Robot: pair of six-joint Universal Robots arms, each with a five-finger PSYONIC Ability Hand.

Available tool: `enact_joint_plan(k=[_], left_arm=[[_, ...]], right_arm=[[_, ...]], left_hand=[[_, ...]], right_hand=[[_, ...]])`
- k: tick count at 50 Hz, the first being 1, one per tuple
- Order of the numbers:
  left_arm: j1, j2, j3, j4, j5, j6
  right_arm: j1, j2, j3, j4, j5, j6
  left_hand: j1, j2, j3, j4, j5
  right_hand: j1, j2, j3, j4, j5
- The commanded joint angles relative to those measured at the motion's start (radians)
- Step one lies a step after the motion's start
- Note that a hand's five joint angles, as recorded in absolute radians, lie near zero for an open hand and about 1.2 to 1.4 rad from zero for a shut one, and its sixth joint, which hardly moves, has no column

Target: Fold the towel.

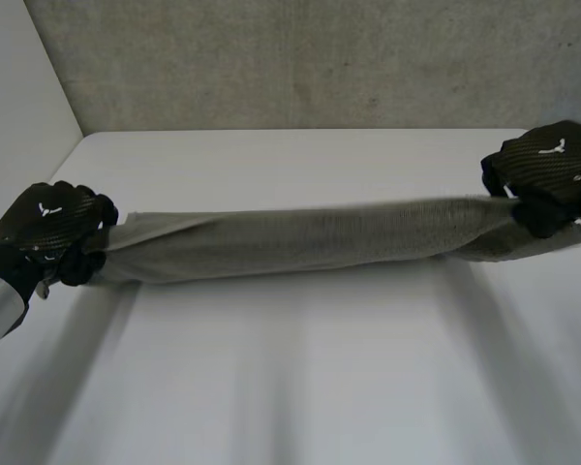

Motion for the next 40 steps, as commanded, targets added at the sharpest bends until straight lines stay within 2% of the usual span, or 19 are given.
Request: enact_joint_plan(k=[1,3,5,6,8,9,11,13,19,26,30,40], left_arm=[[0.021,-0.147,0.051,0.004,0.069,0.032],[0.011,-0.207,0.093,0.004,0.066,0.04],[-0.011,-0.326,0.186,-0.005,0.061,0.05],[-0.012,-0.326,0.186,-0.005,0.061,0.05],[-0.06,-0.45,0.295,-0.005,0.057,0.05],[-0.061,-0.45,0.295,-0.005,0.057,0.05],[-0.076,-0.509,0.353,-0.007,0.051,0.046],[-0.096,-0.613,0.459,-0.021,0.016,0.044],[-0.125,-0.765,0.654,-0.05,-0.083,0.044],[-0.143,-0.866,0.81,-0.073,-0.152,0.043],[-0.145,-0.9,0.867,-0.075,-0.172,0.043],[-0.176,-0.969,0.976,-0.071,-0.212,0.043]], right_arm=[[-0.013,0.135,-0.038,-0.037,-0.077,-0.023],[-0.002,0.252,-0.077,-0.069,-0.088,-0.023],[0.007,0.301,-0.103,-0.077,-0.085,-0.026],[0.007,0.302,-0.104,-0.077,-0.085,-0.026],[0.038,0.426,-0.182,-0.082,-0.074,-0.037],[0.038,0.426,-0.182,-0.082,-0.074,-0.037],[0.076,0.565,-0.299,-0.071,-0.046,-0.058],[0.088,0.617,-0.359,-0.068,-0.033,-0.066],[0.105,0.762,-0.542,-0.074,0.01,-0.068],[0.138,0.903,-0.737,-0.072,0.024,-0.06],[0.148,0.984,-0.847,-0.072,0.07,-0.061],[0.155,1.087,-1.013,-0.074,0.112,-0.061]], left_hand=[[0.049,0.039,0.011,0.037,0.027],[0.049,0.039,0.011,0.037,0.027],[0.049,0.039,0.011,0.037,0.027],[0.049,0.039,0.011,0.037,0.027],[0.049,0.039,0.011,0.037,0.027],[0.049,0.039,0.011,0.037,0.027],[0.049,0.039,0.011,0.037,0.027],[0.049,0.039,0.011,0.037,0.027],[0.049,0.039,0.011,0.037,0.027],[0.049,0.039,0.011,0.037,0.027],[0.049,0.039,0.011,0.037,0.027],[0.049,0.039,0.011,0.037,0.027]], right_hand=[[0.057,0.067,0.057,0.06,0.052],[0.057,0.067,0.057,0.06,0.052],[0.057,0.067,0.057,0.06,0.052],[0.057,0.067,0.057,0.06,0.052],[0.057,0.067,0.057,0.06,0.052],[0.057,0.067,0.057,0.06,0.052],[0.057,0.067,0.057,0.06,0.052],[0.057,0.067,0.057,0.06,0.052],[0.057,0.067,0.057,0.06,0.052],[0.057,0.067,0.057,0.06,0.052],[0.057,0.067,0.057,0.06,0.052],[0.057,0.067,0.057,0.06,0.052]])
